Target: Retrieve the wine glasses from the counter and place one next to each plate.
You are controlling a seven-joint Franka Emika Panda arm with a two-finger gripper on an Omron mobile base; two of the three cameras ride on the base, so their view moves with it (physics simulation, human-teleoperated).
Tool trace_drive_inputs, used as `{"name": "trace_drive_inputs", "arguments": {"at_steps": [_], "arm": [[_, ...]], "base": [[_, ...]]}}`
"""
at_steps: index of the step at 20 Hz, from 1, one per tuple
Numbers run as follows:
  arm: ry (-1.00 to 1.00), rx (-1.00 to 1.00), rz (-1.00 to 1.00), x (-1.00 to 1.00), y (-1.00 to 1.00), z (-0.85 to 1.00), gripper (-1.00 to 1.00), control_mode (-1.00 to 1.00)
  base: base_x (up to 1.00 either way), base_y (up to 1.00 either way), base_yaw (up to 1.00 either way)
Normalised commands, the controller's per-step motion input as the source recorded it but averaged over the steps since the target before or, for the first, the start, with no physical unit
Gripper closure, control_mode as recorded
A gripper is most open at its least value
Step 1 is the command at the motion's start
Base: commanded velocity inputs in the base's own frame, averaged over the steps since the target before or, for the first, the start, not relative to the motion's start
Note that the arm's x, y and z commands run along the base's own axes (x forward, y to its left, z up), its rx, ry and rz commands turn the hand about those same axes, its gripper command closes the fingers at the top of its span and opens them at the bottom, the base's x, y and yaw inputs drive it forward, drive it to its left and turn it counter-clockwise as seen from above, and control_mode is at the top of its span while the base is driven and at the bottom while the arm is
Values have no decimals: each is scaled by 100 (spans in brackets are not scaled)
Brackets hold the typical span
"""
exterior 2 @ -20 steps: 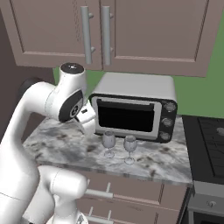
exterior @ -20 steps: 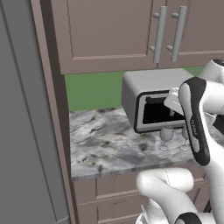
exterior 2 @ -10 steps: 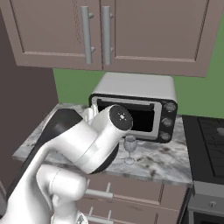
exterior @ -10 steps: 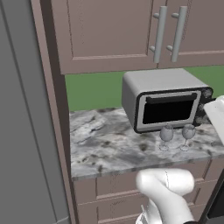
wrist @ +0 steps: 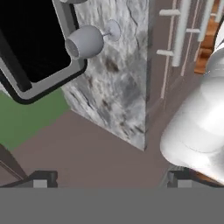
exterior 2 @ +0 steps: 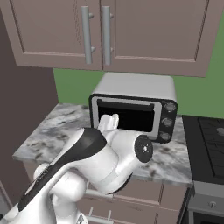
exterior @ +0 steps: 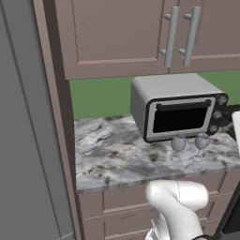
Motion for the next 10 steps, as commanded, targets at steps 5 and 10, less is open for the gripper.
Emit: {"name": "trace_drive_inputs", "arguments": {"at_steps": [5, 10], "arm": [[3, 26, 5, 38, -42, -33, -100, -100], [7, 34, 5, 48, -58, -57, -100, -100]], "base": [[0, 0, 0], [0, 0, 0]]}}
